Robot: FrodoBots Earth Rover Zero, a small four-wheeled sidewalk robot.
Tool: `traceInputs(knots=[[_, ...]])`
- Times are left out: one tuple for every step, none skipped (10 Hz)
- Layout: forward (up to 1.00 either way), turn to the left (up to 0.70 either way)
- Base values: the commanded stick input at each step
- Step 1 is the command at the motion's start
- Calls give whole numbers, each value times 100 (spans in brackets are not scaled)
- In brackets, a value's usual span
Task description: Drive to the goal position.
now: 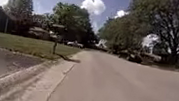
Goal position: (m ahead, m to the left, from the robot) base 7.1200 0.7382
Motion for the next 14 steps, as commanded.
traceInputs(knots=[[100,0],[100,0],[100,0],[100,0],[100,0],[100,0],[100,0],[100,0],[100,0],[100,0],[100,0],[100,0],[100,0],[100,0]])
